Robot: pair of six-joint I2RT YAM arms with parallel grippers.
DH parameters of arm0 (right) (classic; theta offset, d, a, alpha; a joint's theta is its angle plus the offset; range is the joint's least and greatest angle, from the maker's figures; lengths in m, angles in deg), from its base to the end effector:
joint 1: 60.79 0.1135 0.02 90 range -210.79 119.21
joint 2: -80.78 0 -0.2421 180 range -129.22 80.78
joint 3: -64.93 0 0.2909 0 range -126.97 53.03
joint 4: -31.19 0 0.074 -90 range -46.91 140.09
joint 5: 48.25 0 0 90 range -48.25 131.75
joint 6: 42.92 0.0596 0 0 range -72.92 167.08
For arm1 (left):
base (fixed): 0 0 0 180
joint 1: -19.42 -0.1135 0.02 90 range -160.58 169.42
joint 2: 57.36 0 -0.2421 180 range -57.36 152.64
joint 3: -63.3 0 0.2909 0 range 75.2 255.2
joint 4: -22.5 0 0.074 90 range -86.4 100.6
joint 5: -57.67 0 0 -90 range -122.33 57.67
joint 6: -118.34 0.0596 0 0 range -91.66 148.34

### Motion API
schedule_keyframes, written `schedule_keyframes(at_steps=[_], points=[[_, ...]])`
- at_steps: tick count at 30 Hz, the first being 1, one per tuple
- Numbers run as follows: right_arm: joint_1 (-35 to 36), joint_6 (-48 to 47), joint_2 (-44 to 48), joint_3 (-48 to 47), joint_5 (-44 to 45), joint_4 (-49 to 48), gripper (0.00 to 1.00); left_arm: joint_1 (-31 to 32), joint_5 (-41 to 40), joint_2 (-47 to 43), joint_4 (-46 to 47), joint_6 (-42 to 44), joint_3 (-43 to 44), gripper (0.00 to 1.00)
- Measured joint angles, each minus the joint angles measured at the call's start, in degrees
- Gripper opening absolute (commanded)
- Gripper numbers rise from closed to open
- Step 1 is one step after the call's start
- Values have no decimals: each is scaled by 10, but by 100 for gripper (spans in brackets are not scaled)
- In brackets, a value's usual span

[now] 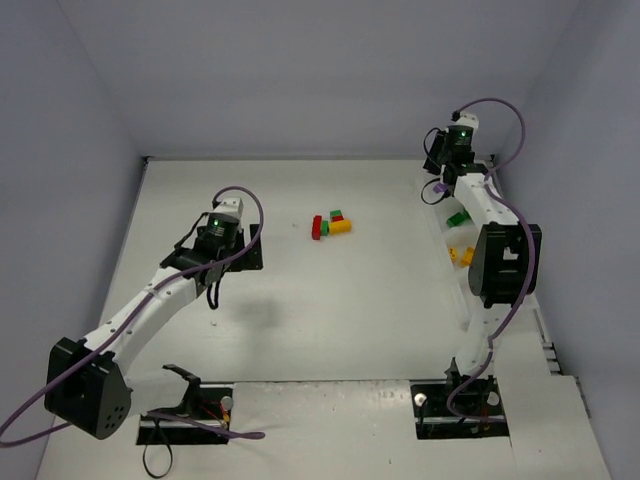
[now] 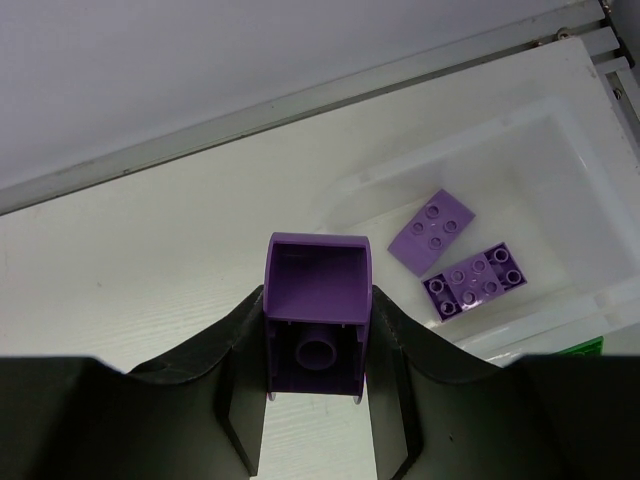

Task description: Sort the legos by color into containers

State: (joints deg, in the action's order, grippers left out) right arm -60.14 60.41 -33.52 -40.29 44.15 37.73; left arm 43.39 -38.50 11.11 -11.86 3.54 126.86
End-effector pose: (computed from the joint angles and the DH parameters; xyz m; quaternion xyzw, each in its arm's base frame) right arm 0.5355 0.0036 0.2523 0.1005 0.7902 0.0570 0.6019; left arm 0.2988 -0.1258 0.2295 -0.0296 0.9021 -0.1323 0.4097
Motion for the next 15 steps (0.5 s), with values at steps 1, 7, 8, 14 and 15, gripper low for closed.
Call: schedule_keyframes(at_steps=[1,7,8,14,15], points=[[-5,0,-2,-1,0,0,0,0,0,2,-1,0,2,85],[-20,-2,-11,-8,0,0,0,-1,2,10,-1,-4,4,85],[-23,-2,-13,-9,0,0,0,-1,2,11,-1,-5,4,85],[-34,-2,-33,-21,0,0,2,-1,3,11,-1,-14,4,85],[-37,-2,-37,-23,0,0,2,-1,3,11,-1,-15,4,85]])
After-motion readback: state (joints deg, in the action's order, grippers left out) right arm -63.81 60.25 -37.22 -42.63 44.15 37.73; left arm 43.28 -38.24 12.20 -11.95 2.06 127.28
